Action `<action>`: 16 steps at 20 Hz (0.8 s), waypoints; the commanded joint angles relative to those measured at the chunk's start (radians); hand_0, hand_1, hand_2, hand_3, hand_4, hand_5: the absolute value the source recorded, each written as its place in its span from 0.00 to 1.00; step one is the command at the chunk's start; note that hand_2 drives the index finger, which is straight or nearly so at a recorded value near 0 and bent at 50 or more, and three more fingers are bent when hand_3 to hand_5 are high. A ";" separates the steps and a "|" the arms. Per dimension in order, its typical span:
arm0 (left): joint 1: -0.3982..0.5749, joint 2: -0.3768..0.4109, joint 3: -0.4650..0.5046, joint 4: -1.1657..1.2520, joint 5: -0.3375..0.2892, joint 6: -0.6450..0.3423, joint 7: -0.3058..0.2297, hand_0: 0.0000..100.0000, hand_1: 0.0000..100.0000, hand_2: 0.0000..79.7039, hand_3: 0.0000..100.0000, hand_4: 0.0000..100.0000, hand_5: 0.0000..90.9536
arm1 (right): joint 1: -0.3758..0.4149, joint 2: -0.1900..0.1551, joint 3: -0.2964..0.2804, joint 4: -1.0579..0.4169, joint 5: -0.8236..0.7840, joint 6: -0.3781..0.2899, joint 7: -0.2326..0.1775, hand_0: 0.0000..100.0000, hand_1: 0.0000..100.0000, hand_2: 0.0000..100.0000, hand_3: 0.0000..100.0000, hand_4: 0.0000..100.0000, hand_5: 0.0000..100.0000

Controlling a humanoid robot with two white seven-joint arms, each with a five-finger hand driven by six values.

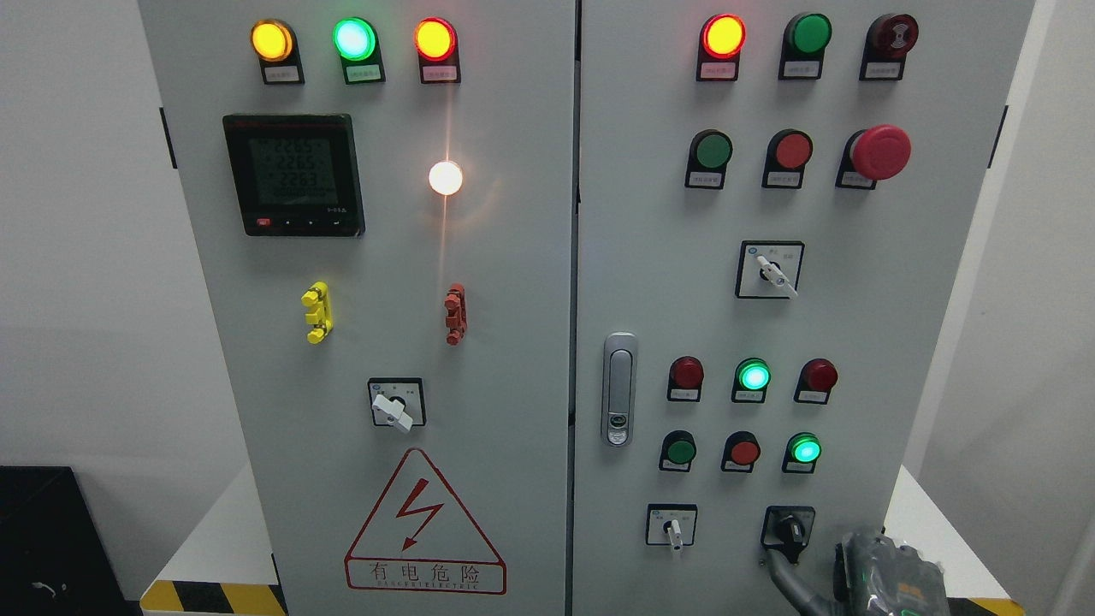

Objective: Flip black knob to close circuit
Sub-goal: 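Raise the right hand up to the black rotary knob, then twist the black rotary knob with the right hand fingers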

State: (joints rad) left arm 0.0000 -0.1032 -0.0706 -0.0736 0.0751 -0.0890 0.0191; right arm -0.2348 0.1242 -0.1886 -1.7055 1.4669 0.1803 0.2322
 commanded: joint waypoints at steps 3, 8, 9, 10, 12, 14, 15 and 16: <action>0.006 0.000 0.000 0.000 0.000 0.000 0.001 0.12 0.56 0.00 0.00 0.00 0.00 | -0.001 0.000 -0.023 0.009 0.001 -0.002 -0.004 0.00 0.00 0.92 1.00 0.96 0.98; 0.006 0.000 0.000 0.000 0.000 0.000 0.001 0.12 0.56 0.00 0.00 0.00 0.00 | -0.001 0.000 -0.029 0.009 0.001 -0.002 -0.005 0.00 0.00 0.91 1.00 0.96 0.98; 0.006 0.000 0.000 0.000 0.000 0.000 0.001 0.12 0.56 0.00 0.00 0.00 0.00 | -0.001 0.000 -0.029 0.009 0.001 -0.002 -0.005 0.00 0.00 0.91 1.00 0.96 0.98; 0.006 0.000 0.000 0.000 0.000 0.000 0.001 0.12 0.56 0.00 0.00 0.00 0.00 | 0.000 0.000 -0.031 0.009 0.001 -0.002 -0.005 0.00 0.00 0.91 1.00 0.96 0.98; 0.006 0.000 0.000 0.000 0.000 0.000 0.001 0.12 0.56 0.00 0.00 0.00 0.00 | 0.000 0.000 -0.040 0.007 0.000 -0.002 -0.005 0.00 0.00 0.91 1.00 0.96 0.98; 0.006 0.000 0.000 0.000 0.000 0.000 0.001 0.12 0.56 0.00 0.00 0.00 0.00 | -0.001 0.000 -0.040 0.006 0.000 -0.002 -0.005 0.00 0.01 0.91 1.00 0.96 0.98; 0.006 0.000 0.000 0.000 0.000 0.000 0.001 0.12 0.56 0.00 0.00 0.00 0.00 | -0.001 0.000 -0.040 0.004 0.000 -0.002 -0.005 0.00 0.01 0.91 1.00 0.96 0.98; 0.006 0.000 0.000 0.000 0.000 0.000 0.001 0.12 0.56 0.00 0.00 0.00 0.00 | 0.000 0.000 -0.041 0.004 0.000 -0.002 -0.005 0.00 0.01 0.91 1.00 0.95 0.98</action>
State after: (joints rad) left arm 0.0000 -0.1032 -0.0706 -0.0736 0.0751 -0.0889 0.0191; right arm -0.2355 0.1243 -0.2057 -1.6997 1.4672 0.1763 0.2278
